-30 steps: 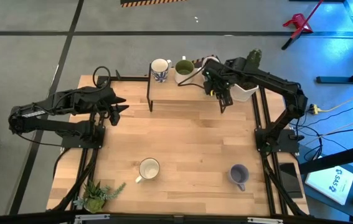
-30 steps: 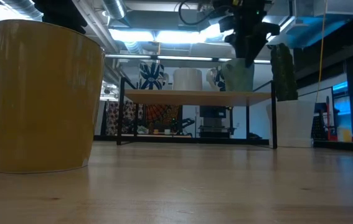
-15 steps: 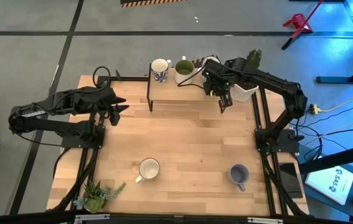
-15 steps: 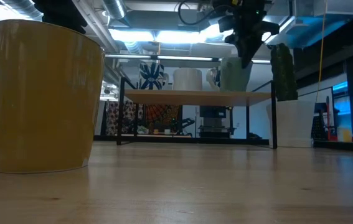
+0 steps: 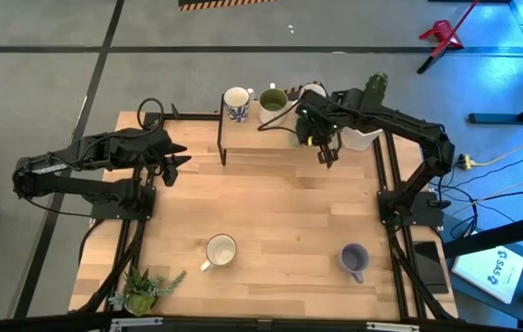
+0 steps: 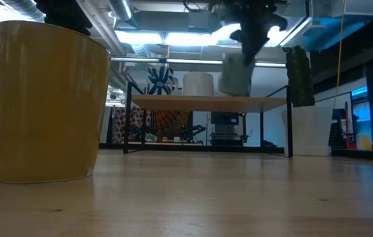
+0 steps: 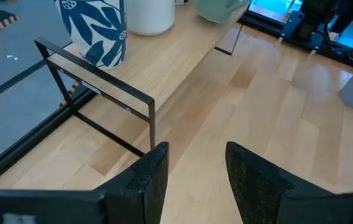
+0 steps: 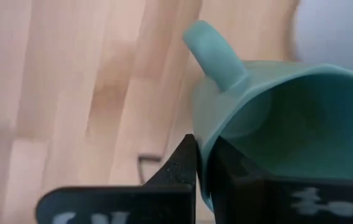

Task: Place coffee mugs
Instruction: Put the green mug on the shelf

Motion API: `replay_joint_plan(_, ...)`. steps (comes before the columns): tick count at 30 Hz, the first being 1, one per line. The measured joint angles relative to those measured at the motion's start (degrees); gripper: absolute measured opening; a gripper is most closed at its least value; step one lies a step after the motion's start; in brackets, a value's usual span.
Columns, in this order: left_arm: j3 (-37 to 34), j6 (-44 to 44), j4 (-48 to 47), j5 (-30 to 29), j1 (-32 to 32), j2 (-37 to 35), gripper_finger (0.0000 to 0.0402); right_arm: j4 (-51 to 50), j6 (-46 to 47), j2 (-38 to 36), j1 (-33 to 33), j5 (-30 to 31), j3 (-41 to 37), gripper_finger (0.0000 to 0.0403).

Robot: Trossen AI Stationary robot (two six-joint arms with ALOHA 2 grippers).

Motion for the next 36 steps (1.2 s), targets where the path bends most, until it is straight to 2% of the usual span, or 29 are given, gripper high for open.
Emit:
replay_joint_plan(7,0.00,0.00,0.02,0.01,0.00,0.00,0.0153,2.51,2.11,1.33,0.40,-0.66,3.90,0.0002)
replay_joint_plan(15,0.00,-0.06,0.02,0.09,0.00,0.00,0.0153,4.54,1.95,5.34,0.40,-2.29,4.04,0.0001)
replay_joint_plan(28,-0.02,-1.07,0.02,0.19,0.00,0.00,0.0153,5.26,0.77,5.53,0.40,-4.13,4.08,0.0001)
replay_joint_plan(31,0.00,-1.07,0.02,0.19,0.01,0.00,0.0153,6.07,0.66,5.53,0.40,-4.08,4.08,0.0013)
replay_joint_plan(36,0.00,-1.07,0.00,0.17,0.00,0.00,0.0153,7.08,0.40,5.53,0.36,-3.65,4.15,0.0055)
